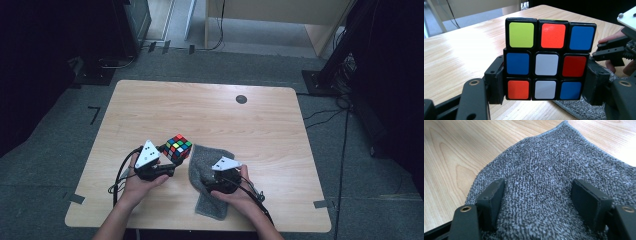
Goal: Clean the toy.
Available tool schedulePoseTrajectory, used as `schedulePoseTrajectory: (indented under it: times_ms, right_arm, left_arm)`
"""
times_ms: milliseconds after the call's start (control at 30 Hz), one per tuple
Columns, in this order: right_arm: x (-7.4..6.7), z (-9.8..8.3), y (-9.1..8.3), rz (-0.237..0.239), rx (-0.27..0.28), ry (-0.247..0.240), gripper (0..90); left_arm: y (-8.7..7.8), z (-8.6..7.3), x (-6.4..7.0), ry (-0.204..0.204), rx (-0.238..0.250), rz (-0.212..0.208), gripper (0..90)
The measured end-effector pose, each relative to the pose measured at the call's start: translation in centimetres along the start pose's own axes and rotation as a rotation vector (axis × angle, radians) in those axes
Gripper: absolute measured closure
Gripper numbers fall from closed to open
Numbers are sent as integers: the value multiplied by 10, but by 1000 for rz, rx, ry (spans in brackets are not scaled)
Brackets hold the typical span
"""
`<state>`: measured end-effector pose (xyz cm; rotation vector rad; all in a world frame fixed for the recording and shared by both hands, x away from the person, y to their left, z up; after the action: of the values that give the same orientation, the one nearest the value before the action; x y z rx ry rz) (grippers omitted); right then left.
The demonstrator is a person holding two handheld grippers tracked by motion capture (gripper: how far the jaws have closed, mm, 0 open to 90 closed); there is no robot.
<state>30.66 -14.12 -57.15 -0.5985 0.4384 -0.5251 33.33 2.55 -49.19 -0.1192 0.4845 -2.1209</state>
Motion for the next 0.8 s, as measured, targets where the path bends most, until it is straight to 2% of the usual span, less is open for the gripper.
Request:
schedulePoseTrajectory:
  times_ms: [67, 200, 233, 367, 433, 500, 567, 667, 800]
  right_arm:
    - [-2, 1, -6, 13, -28, 12, 310]
    - [-6, 23, -30, 43, 115, -5, 324]
    - [-6, 26, -35, 48, 127, -6, 327]
    - [-8, 20, -34, 72, 69, -30, 437]
    - [-11, 13, -26, 91, 15, -38, 449]
    - [-14, 5, -17, 110, -49, -26, 480]
    - [-12, 0, -13, 90, -85, -28, 607]
    - [-10, 6, -22, 75, -41, -41, 750]
    - [-4, 24, -45, 23, 80, -27, 793]
  left_arm:
    - [-1, 1, -1, -3, 3, 0, 335]
    - [0, 0, -4, -13, 1, 3, 335]
    - [0, 0, -4, -12, -1, 4, 335]
    - [0, -1, -3, -8, -3, 2, 335]
    - [0, 0, -3, -3, -3, 2, 335]
    - [0, -1, -2, 0, -3, 1, 335]
    - [0, 0, -3, 1, -4, 4, 335]
    - [0, 0, -3, -3, -2, 0, 335]
    - [2, -2, 1, 9, -15, -11, 335]
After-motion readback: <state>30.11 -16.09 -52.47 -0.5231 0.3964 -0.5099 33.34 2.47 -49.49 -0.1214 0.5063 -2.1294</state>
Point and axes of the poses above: each handheld gripper's, and its own axes: y roughly forward along the jaws, z roughly out of its top, x roughly to its right, the point moved 8 cm from there along y, roughly forward along the jaws, and after that the axes turned 15 degrees about z, right-handed, at the moved point
